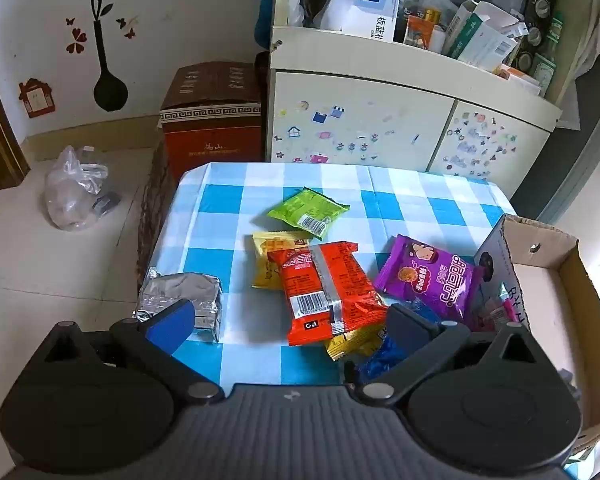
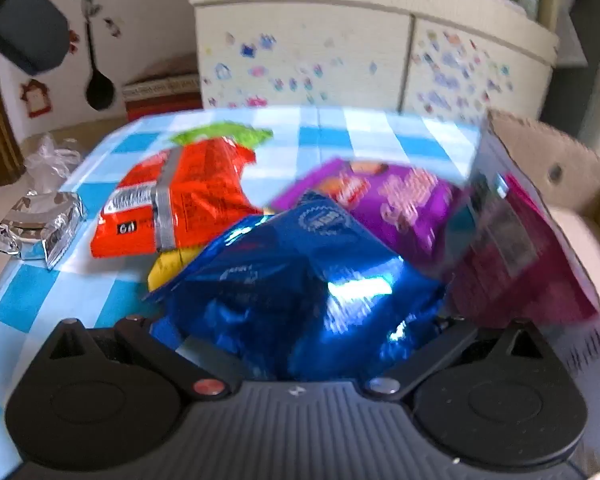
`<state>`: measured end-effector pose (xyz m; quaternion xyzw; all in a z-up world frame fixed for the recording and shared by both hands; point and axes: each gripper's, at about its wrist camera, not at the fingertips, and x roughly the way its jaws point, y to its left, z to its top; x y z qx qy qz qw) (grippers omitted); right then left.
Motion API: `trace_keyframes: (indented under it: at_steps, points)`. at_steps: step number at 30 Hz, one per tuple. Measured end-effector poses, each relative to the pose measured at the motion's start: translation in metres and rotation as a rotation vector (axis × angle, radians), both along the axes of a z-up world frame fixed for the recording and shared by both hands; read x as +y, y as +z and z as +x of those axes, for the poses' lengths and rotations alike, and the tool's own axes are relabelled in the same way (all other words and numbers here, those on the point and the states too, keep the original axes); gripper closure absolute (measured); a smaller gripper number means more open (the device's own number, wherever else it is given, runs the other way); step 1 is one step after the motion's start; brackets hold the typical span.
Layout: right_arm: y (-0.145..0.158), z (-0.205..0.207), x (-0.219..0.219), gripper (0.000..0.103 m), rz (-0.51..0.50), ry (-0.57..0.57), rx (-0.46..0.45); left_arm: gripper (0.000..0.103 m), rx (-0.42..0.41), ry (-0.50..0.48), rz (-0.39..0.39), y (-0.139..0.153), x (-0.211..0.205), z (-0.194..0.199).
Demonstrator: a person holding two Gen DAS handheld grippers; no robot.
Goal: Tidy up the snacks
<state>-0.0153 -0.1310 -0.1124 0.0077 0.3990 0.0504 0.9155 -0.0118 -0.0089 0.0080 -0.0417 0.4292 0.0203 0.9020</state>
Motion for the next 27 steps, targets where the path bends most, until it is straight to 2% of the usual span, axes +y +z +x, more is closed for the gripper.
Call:
trace_keyframes:
  at_steps: [4, 7, 13, 19, 23, 27]
  points:
    - [0.008, -0.004, 0.004, 0.001, -0.032, 0.057, 0.115, 0.000, -0.008, 0.002, 0.004, -0.001, 0.000, 0.000]
    - [0.014, -0.010, 0.003, 0.001, -0.019, 0.058, 0.184, 0.000, -0.001, 0.001, 0.003, -0.001, 0.001, 0.000]
    - [0.021, -0.028, -0.004, 0.001, 0.027, 0.019, 0.253, 0.000, -0.005, 0.004, 0.023, -0.005, 0.002, -0.001]
    - [0.054, -0.050, -0.011, 0.001, 0.012, 0.025, 0.159, 0.000, 0.010, 0.012, 0.031, -0.011, 0.006, -0.003]
    - [0.071, -0.056, -0.023, 0.001, 0.029, -0.013, 0.139, 0.000, 0.024, 0.032, 0.037, -0.015, 0.012, -0.006]
    - [0.087, -0.059, -0.029, 0.001, -0.034, -0.054, 0.100, 0.000, 0.027, 0.053, 0.058, -0.014, 0.018, -0.010]
